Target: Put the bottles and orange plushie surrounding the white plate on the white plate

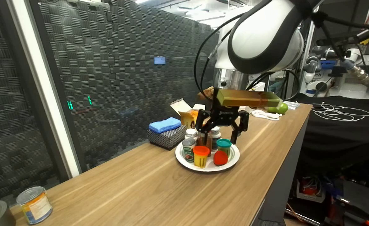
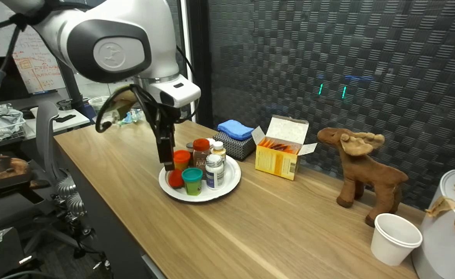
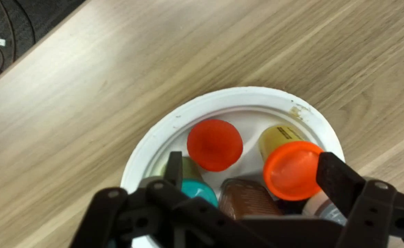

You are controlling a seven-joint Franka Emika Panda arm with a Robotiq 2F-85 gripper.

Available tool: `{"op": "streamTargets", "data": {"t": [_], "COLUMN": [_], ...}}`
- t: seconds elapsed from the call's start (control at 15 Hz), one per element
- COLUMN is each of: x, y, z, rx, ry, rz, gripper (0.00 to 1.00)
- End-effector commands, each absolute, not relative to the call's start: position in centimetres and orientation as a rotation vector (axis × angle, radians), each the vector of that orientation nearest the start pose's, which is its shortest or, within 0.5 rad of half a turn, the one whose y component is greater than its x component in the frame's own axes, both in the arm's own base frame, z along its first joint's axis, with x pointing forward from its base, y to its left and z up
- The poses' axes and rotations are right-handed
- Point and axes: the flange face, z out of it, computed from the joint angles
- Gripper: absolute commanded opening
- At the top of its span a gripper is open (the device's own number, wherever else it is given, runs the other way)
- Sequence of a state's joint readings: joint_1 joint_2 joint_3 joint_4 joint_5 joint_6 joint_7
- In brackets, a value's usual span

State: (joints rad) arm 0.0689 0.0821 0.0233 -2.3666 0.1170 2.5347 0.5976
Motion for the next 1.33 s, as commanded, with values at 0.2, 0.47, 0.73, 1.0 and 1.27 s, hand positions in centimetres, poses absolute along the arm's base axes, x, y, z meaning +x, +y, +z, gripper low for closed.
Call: {"op": "streamTargets", "data": {"t": [0.2,0.47,0.73,1.0,1.27], "x": [48.7,47.1,45.4,44.9,44.4], "y": [6.4,9.2,11.8,13.0,14.1], "z": [40.4,45.9,50.0,50.5,51.9], "rx": [-2.997,-3.02,-3.079,-3.056,-3.024], "ry": [0.703,0.385,0.069,-0.036,-0.136], "rz": [-0.195,-0.015,0.15,0.179,0.181], "gripper": [1.0,1.0,1.0,1.0,1.0]}}
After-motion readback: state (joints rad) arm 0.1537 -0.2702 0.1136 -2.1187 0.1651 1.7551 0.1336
